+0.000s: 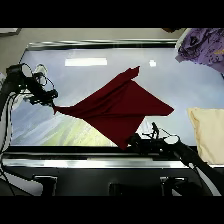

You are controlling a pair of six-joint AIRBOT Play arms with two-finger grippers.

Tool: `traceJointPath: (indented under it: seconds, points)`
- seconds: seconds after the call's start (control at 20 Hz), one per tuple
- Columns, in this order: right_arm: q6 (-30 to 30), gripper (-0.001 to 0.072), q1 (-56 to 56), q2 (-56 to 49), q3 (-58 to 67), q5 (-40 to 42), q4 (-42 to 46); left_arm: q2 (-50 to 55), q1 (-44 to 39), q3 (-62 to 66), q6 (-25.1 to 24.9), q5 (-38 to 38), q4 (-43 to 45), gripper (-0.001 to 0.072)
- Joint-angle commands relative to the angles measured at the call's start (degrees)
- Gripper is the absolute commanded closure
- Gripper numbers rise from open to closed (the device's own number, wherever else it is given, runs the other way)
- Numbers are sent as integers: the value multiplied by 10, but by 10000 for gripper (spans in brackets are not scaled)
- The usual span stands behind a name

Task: Fold the clothes and pants, and hang the long-sleeved shirts on hangers.

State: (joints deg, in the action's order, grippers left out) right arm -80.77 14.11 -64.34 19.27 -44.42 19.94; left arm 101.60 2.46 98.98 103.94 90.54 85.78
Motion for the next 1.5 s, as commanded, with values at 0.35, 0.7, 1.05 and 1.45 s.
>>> traceJointPath:
  seconds: [0.35, 0.7, 1.05, 1.45]
  points:
    - [116, 641, 10, -83, 18, 22, -130, 3, 0, 0, 0, -6, -3, 688]
    - [64, 687, -56, -21, 243, -89, -43, -50, 0, 48, -56, -28, -2, 689]
    - [-80, 687, -240, 63, 754, -277, 175, -246, 1, 202, -50, -165, -2, 689]
    - [-157, 686, -271, 150, 1016, -357, 439, -515, 1, 188, 19, -233, 52, 689]
